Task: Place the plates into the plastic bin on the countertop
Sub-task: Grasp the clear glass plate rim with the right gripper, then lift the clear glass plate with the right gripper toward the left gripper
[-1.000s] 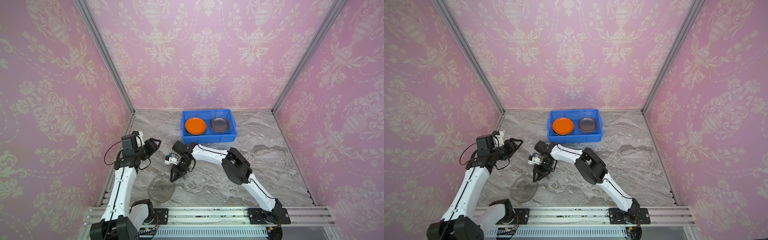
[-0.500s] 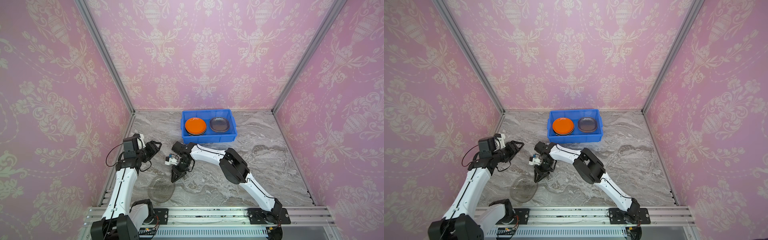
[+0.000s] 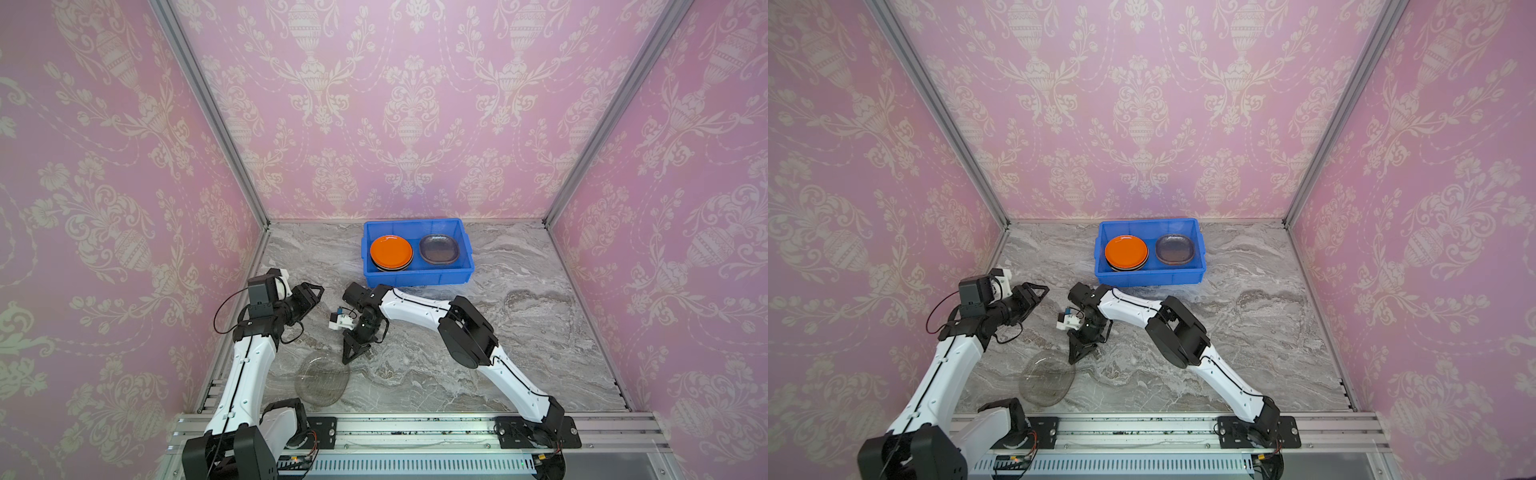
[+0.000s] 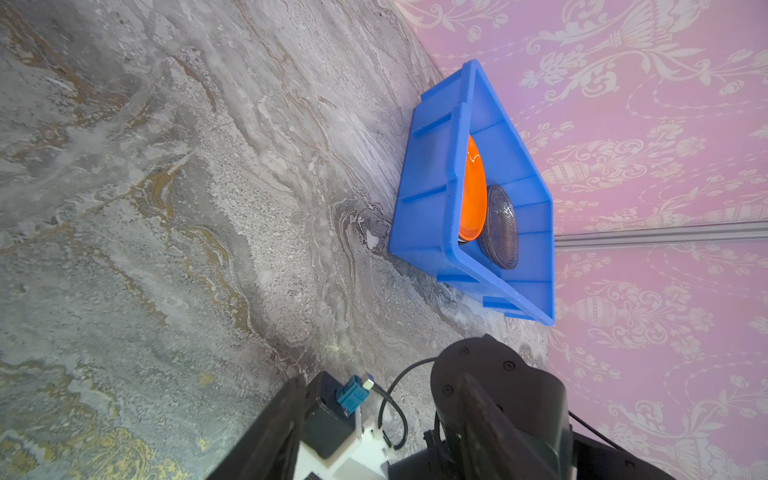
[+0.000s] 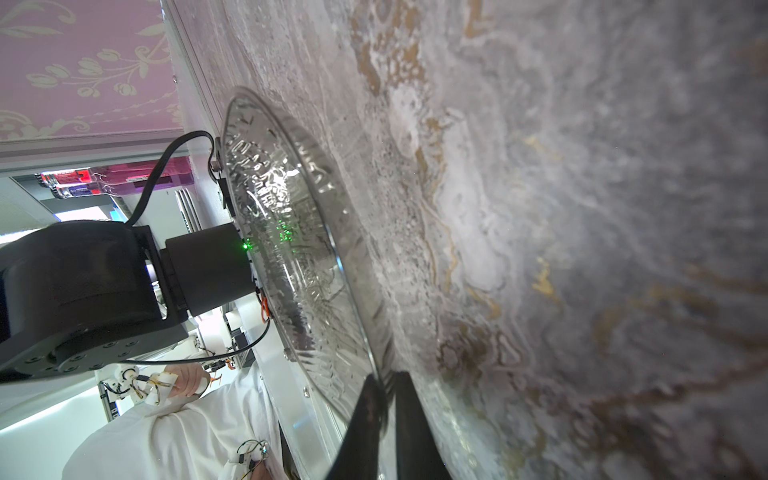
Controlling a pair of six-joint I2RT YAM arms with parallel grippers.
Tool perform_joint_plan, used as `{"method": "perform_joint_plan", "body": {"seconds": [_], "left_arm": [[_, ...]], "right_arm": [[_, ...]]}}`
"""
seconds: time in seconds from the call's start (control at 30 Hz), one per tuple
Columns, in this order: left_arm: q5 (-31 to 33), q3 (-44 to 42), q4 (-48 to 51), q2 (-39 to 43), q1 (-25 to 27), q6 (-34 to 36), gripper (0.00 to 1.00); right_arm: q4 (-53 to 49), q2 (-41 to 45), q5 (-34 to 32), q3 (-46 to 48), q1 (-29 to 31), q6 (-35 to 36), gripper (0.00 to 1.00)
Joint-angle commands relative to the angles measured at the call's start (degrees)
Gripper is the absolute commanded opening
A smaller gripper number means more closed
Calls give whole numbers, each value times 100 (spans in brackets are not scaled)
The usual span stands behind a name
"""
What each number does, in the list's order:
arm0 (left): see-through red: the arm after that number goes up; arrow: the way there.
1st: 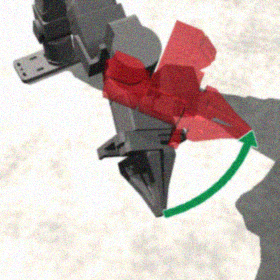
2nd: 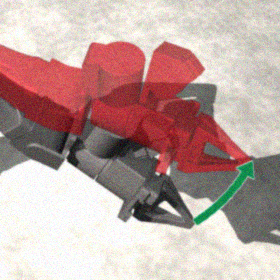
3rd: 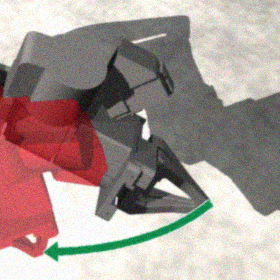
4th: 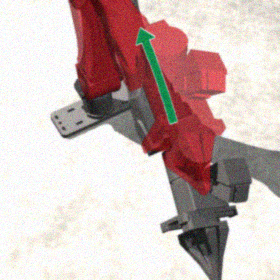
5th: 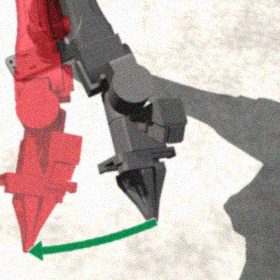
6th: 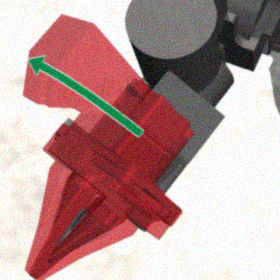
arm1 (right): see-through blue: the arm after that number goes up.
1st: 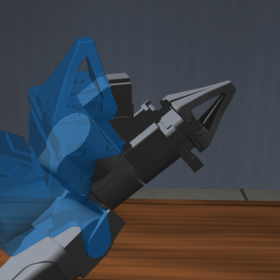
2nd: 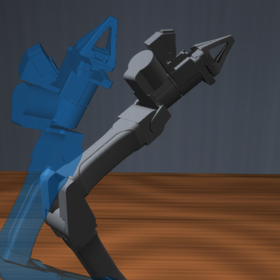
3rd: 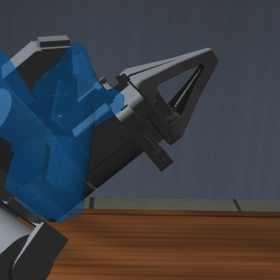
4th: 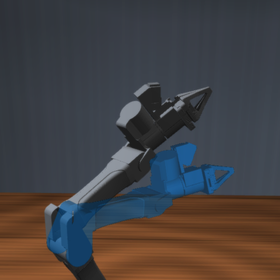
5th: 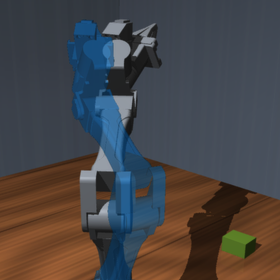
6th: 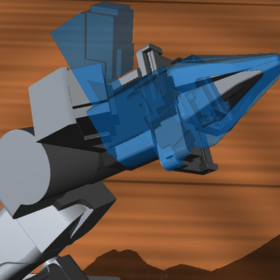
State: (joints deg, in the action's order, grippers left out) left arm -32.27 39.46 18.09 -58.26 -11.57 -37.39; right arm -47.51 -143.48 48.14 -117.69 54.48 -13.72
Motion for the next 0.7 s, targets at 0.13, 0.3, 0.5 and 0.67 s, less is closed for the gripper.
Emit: {"method": "perform_joint_plan", "body": {"seconds": [0.13,0.3,0.5,0.67], "left_arm": [[-25,-53,-91,-14,-47,-15,60],[23,7,-39,-10,-47,-2,60],[-26,104,-77,44,13,102,66],[192,493,-7,-39,362,229,72]], "right_arm": [[-61,-49,36,-35,5,-102,0],[-64,127,-405,106,-13,-202,0],[364,1001,-1487,1140,-423,-1057,0],[991,2134,-1593,2337,-959,-1511,0]]}}
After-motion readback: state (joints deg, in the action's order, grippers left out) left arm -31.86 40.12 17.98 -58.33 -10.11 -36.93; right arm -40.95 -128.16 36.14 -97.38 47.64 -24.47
